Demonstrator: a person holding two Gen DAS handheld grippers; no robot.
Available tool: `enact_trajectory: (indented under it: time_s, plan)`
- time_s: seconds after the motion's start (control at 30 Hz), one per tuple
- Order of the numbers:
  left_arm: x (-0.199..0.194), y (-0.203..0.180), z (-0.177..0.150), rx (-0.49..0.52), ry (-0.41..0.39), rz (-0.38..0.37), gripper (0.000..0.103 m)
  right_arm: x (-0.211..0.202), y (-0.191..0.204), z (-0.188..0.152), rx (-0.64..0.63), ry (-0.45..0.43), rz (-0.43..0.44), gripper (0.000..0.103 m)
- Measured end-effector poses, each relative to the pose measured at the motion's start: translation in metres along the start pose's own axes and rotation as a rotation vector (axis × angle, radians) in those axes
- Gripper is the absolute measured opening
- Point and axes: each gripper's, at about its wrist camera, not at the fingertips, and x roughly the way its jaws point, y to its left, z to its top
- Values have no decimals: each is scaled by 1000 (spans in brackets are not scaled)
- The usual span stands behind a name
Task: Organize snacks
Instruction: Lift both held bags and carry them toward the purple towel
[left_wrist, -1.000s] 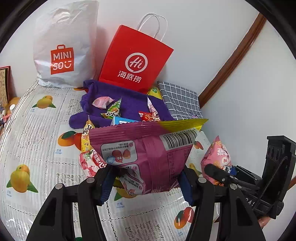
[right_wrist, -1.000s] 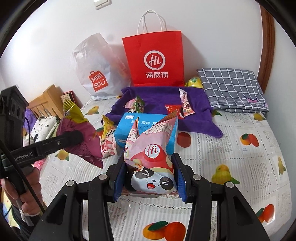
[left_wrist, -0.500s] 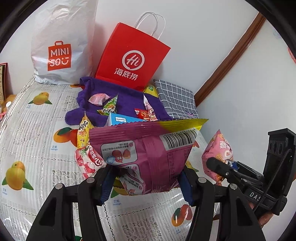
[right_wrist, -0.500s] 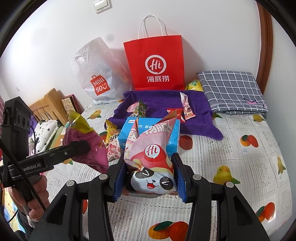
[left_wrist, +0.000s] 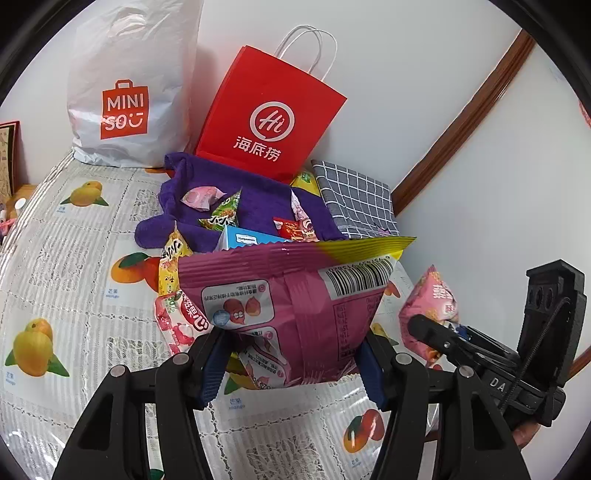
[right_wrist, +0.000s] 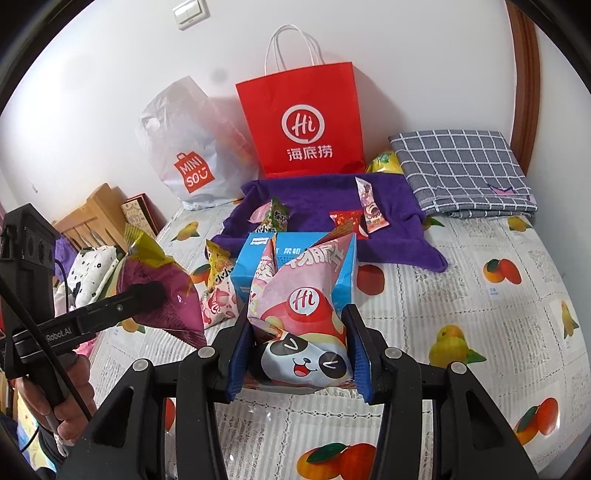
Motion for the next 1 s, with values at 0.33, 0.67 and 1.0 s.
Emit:
enact_trajectory:
  time_s: [0.33,0.67,1.0]
  plan:
    - [-5,-1,0,23,-3,-14,59,-2,7,-2,-10,-16,0,46]
    - [10,3,3,18,23,-29,59,5,2,-3,14,-6,-4,46]
    - [7,7,6,34,19,-17,59,6,8,6,-12,-32,9,46]
